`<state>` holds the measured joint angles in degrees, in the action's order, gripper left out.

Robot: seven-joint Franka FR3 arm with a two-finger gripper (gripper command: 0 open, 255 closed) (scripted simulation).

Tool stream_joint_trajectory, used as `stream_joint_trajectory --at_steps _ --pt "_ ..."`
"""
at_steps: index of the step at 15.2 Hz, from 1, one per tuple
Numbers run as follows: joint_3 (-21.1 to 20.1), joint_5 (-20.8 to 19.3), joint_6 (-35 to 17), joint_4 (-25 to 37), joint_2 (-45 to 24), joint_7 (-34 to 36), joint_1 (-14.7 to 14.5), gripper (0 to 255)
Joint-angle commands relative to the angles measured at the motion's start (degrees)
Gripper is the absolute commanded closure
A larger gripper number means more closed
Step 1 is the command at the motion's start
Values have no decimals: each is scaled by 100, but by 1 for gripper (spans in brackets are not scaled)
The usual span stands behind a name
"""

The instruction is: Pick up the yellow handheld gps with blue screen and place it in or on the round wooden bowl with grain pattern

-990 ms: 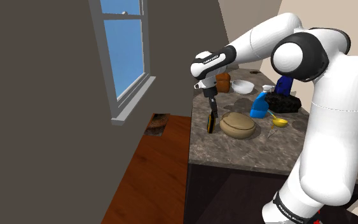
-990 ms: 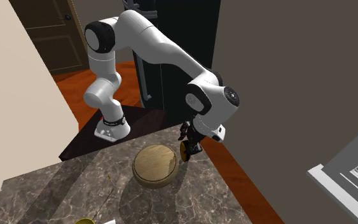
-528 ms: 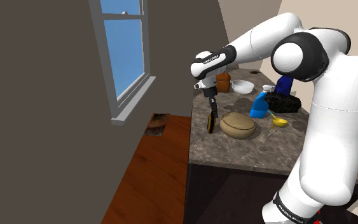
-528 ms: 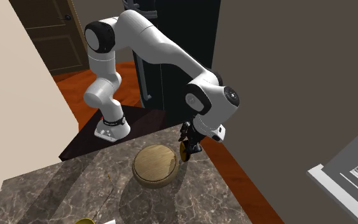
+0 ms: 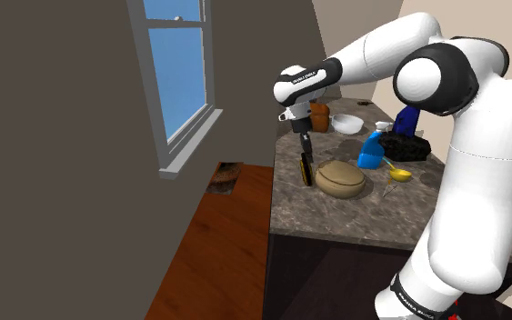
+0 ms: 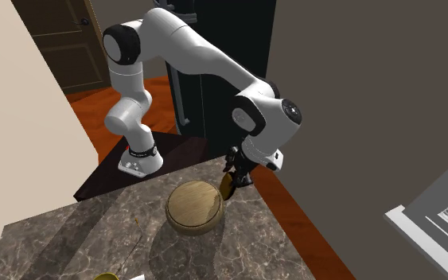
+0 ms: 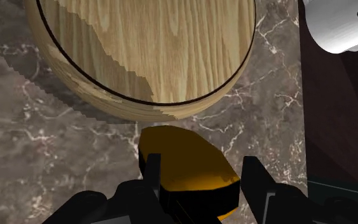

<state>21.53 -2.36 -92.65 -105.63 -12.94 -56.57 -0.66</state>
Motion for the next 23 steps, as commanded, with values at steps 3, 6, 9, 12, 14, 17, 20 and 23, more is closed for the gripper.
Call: stream_joint_trajectory --at_steps 3,6,9,12,14,17,20,23 --pt "8 -27 289 213 79 -7 -6 255" --pt "12 -48 503 370 141 -12 -12 255" --pt "16 -66 719 539 191 -20 -16 255" --pt "20 -82 938 722 231 -31 -18 255" --pt "22 -90 1086 851 251 -40 -19 255" --pt "26 -101 1310 1057 271 -56 -18 255" --pt "30 -109 1537 1278 278 -76 -16 255" --pt "34 -113 1768 1515 273 -100 -11 255"
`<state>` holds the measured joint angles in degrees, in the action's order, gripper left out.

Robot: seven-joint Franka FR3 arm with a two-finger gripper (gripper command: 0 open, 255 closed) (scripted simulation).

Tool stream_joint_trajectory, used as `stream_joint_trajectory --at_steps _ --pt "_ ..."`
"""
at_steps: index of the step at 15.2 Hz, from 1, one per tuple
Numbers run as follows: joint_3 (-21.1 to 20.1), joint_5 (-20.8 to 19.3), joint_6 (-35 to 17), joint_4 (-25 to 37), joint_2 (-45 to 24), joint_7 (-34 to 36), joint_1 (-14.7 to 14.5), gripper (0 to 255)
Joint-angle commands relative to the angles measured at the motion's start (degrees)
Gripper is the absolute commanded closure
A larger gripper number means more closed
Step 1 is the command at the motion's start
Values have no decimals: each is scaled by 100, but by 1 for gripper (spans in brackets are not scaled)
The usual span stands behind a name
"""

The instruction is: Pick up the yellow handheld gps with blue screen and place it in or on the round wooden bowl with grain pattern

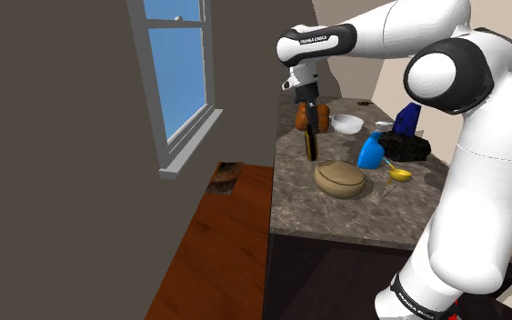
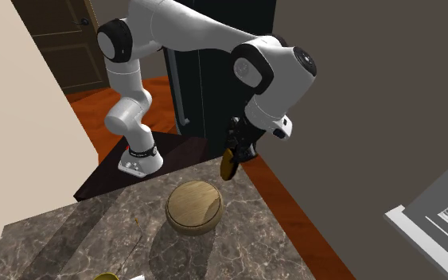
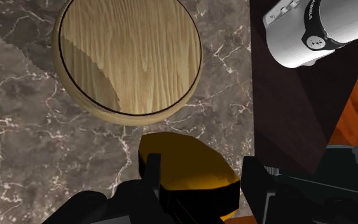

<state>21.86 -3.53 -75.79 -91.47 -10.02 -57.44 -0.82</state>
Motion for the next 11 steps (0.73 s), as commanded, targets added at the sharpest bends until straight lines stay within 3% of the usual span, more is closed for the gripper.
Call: stream_joint_trajectory --at_steps 1,4,11 --pt "4 2 160 181 -24 -22 7 255" --pt "9 1 389 434 -47 -51 15 255" --pt "307 -529 493 -75 705 -687 306 255"
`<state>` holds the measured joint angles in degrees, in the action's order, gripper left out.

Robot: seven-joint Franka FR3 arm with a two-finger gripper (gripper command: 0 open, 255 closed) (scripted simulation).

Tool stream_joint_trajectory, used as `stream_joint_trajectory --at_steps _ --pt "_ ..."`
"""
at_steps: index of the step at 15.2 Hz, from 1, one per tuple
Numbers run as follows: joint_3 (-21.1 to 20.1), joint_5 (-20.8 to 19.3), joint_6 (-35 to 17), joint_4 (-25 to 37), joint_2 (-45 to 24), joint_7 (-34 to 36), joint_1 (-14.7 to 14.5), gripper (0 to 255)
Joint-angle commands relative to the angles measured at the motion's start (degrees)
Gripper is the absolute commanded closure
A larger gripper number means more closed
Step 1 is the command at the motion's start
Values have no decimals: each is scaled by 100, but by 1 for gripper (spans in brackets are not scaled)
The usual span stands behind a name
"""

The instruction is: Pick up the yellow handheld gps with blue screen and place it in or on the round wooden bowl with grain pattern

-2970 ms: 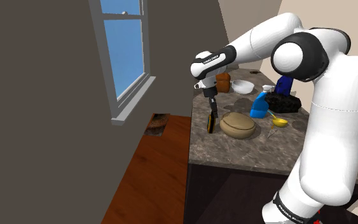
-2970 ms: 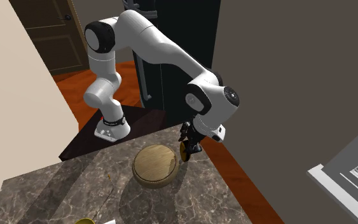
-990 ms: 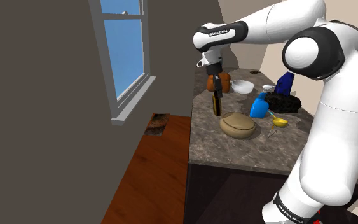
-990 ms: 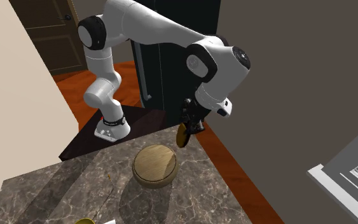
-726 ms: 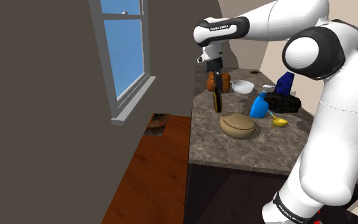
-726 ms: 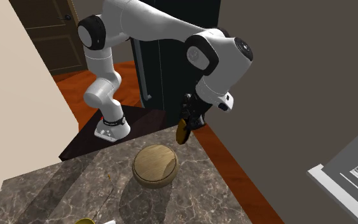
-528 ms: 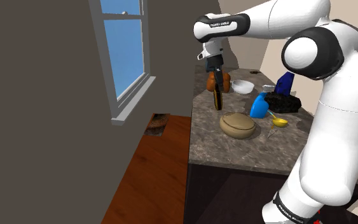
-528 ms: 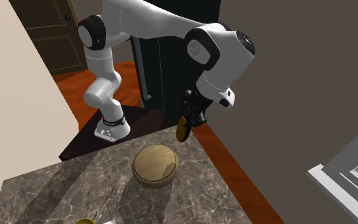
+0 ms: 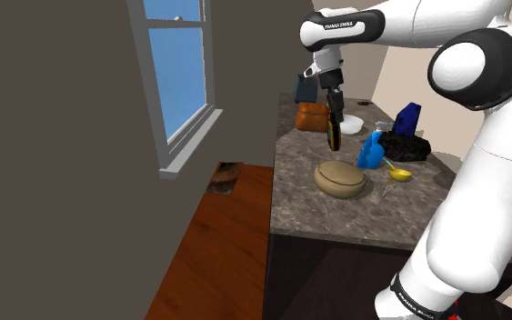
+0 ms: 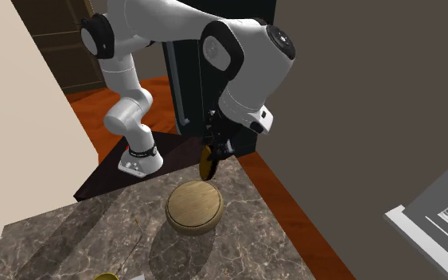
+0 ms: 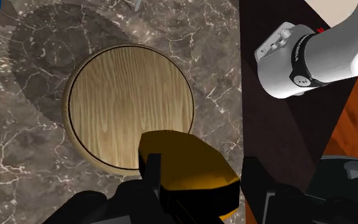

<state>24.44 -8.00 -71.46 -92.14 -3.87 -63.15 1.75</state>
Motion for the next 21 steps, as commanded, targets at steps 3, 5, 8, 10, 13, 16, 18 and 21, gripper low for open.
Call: stream_joint_trajectory --at_steps 3,5,8,10,13,16,18,21 --pt "190 -311 128 -112 339 -427 192 255" --pt "289 -462 176 -147 479 -649 290 255" --pt "303 -484 28 -339 530 -639 303 255" --pt "302 -484 -125 -521 557 -600 302 255" --pt "304 -483 -354 -780 585 -547 303 255" --pt "308 -480 -580 -1025 600 -500 307 255" --pt "312 -476 -731 -1181 603 -472 309 255" --pt "319 -470 -956 -1403 597 -433 315 255"
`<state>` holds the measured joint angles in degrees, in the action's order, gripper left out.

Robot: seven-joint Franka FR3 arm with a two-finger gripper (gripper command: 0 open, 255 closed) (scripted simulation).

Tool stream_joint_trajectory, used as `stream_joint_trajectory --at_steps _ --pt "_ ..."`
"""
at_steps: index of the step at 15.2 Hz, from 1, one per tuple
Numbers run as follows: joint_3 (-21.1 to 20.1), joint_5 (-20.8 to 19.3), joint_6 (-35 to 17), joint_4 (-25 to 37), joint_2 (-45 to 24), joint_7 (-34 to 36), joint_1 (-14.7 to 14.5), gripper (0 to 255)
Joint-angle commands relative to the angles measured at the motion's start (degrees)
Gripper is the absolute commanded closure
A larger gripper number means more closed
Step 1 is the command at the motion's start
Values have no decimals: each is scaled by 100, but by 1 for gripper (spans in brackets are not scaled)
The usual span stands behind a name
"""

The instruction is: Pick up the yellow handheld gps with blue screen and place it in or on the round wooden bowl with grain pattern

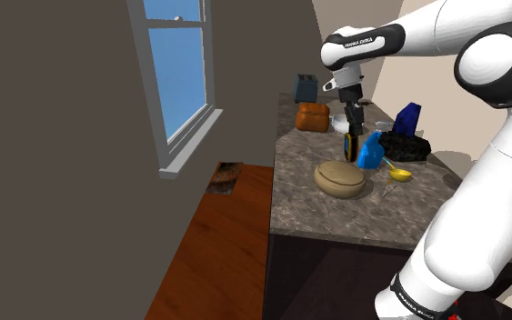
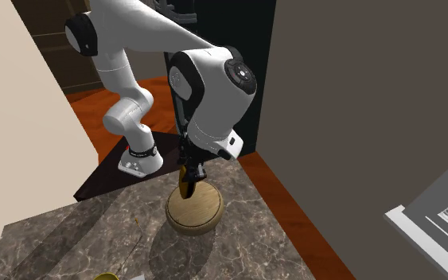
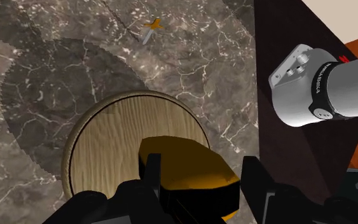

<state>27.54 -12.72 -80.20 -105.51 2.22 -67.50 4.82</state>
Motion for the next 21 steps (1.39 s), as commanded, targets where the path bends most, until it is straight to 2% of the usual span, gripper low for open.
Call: stream_joint_trajectory --at_steps 1,8,15,16,21 --pt "11 5 -157 -138 -18 14 9 255" --pt "33 33 -694 -609 -94 83 26 255" --pt "33 33 -694 -609 -94 83 26 255" --pt "33 33 -694 -609 -93 83 26 0" --pt "33 33 -694 -610 -93 83 26 0"
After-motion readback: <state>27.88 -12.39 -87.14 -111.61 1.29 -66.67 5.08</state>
